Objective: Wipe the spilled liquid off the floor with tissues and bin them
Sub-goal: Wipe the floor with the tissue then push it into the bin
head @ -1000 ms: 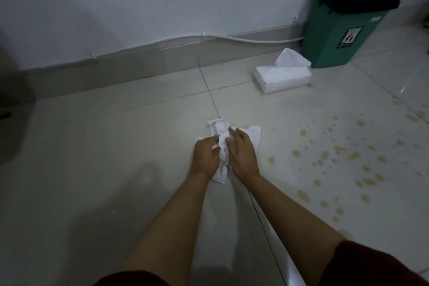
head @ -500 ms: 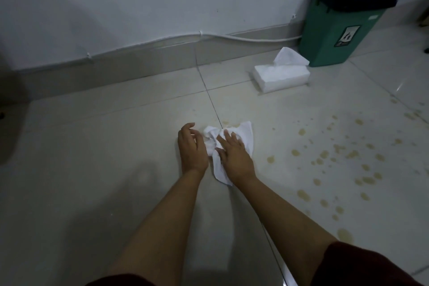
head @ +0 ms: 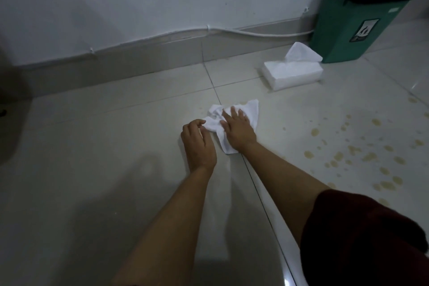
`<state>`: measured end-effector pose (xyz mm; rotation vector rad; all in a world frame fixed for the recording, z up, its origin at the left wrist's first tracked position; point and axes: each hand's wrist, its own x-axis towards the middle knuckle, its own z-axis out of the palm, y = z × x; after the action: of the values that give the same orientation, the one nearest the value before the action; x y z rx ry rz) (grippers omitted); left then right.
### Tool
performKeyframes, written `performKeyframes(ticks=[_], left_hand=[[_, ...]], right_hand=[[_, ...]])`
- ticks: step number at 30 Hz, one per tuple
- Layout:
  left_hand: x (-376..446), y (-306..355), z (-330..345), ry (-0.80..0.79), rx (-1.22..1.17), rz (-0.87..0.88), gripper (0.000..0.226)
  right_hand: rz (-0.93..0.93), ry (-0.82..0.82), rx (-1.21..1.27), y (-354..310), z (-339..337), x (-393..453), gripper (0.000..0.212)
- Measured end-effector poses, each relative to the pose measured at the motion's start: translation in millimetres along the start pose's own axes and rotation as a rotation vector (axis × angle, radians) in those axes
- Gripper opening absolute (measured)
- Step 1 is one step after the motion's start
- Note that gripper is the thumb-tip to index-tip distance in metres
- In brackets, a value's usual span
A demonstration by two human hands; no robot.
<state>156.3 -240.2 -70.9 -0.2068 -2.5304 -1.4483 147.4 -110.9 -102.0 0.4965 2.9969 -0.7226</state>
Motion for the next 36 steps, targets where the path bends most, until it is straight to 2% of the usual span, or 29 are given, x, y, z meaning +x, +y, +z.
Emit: performKeyframes(ticks=[4,8,12,16,20,27,36], left_hand=[[0.2,-8.4,-2.3,0.022,0.036,-0.028,0.02],[-1.9,-9.9,-5.5,-0.003,0.069,-0.017,0.02],[-5.3,-6.9,-9.6,-0.029,0.07,0.055,0.021],[-4.9,-5.3,-10.9,-0.018,0.068,0.043,0.021],[-3.7,-6.4,-8.0,-0.016,0.064,0.044,0.021],[-1.7,-10.0,-16.0,0.025,0.085,-0.002,0.021],[-26.2,2.1,-42.8,-0.001,0.11,-0.005,0.023]], right_hand=[[-0.14,0.027,0.102,-10.7,14.0,-24.8,0.047],[-0.231,0.073,0.086,0.7,21.4,-55.5,0.046],[-0.07,0.114,0.104,18.2,11.2,-45.5,0.049],[0.036,0.057,0.063,18.2,0.8,-18.6,0.05],[-0.007,0.037,-0.014,5.8,0.0,-10.0,0.051],[-0.191,0.07,0.028,-10.3,23.6,-62.7,0.049],[-0.175,0.028,0.056,-21.1,30.7,-145.5,0.051]])
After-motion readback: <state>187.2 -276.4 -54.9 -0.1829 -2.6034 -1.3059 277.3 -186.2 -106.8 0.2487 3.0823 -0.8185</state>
